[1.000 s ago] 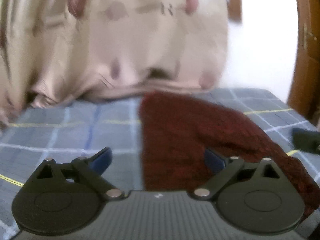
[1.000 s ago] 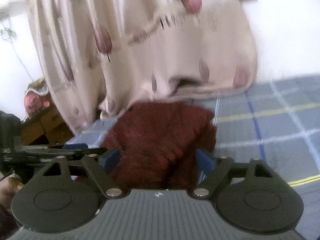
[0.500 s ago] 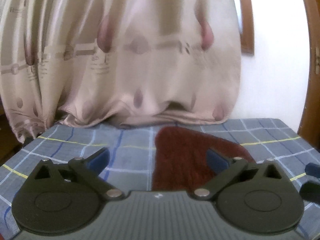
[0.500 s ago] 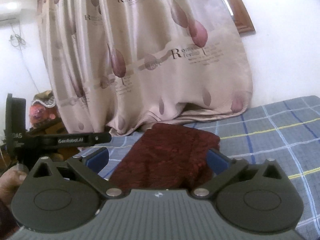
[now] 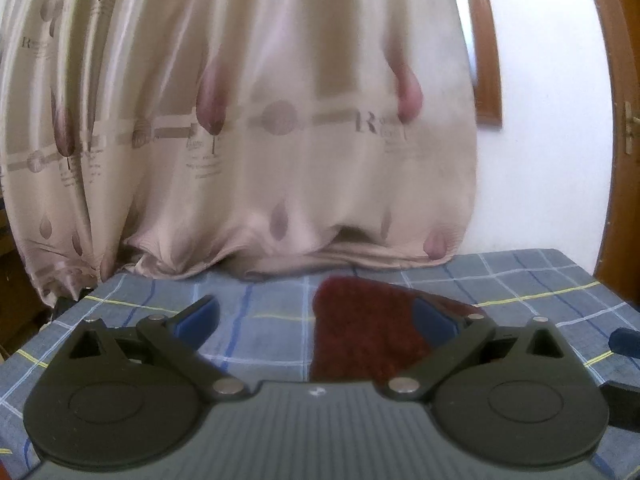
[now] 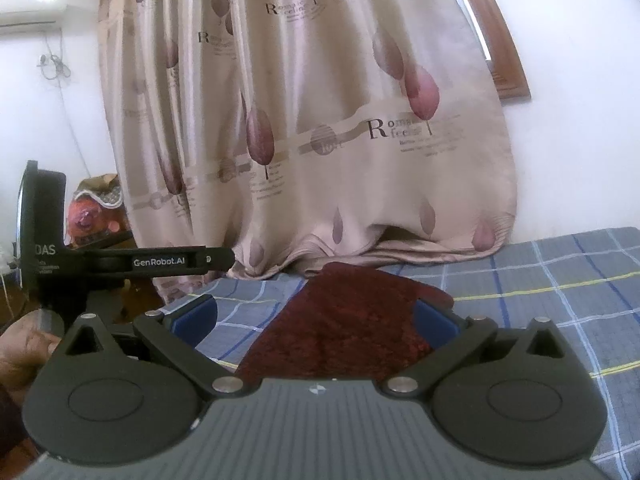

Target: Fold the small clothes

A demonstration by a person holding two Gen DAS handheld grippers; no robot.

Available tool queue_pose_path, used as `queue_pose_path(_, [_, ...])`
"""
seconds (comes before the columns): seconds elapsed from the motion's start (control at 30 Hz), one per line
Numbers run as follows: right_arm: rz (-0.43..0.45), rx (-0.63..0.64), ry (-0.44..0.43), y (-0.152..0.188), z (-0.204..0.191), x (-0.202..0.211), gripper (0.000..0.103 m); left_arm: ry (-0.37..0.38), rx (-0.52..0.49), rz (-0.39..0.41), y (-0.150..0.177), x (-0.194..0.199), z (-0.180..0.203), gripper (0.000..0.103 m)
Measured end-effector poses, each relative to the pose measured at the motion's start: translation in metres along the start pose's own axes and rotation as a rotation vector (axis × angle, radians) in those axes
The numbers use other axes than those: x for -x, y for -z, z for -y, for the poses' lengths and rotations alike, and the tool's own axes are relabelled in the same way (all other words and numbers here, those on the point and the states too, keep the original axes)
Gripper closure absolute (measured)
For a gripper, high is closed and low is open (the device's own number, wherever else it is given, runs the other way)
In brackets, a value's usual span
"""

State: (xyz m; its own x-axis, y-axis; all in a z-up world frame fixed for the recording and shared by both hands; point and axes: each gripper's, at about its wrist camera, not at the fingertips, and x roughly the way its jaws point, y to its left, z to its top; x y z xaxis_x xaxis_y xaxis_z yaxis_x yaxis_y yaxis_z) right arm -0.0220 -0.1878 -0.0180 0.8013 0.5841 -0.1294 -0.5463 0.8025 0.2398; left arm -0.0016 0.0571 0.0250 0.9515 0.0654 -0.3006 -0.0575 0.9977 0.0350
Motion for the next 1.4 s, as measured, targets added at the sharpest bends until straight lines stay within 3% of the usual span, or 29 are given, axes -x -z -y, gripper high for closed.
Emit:
queue_pose_path(0.3, [-0.009,0.001,0.002,0.004,-0.002,0.003,0.000,0.063,0.070,-0.030,0.004,-0.005,-0.015,0.000])
queue_pose_path(0.53, [-0.009,-0.005,0.075,0.009,-0.001,0.004,0.000,0.128,0.128,-0.028,0.022,-0.003,-0.032,0.000])
queue_pose_path(0.7, [0.002,0.028,0.196,0.018,0.000,0.005,0.000,0.047,0.118,0.025,0.028,0.001,-0.037,0.000])
queue_pose_path(0.8, [-0.003,0.051,0.280,0.022,0.003,0.004,0.000,0.037,0.114,0.006,0.029,-0.002,-0.038,0.000])
queue_pose_path(1.0, [-0.021,0.009,0.357,0.025,0.017,0.000,0.000,0.024,0.092,-0.040,0.035,-0.010,-0.031,0.000])
queue_pose_path(1.4, [-0.041,0.012,0.318,0.019,0.019,-0.007,0.000,-0.005,0.091,-0.073,0.036,-0.021,-0.023,0.000])
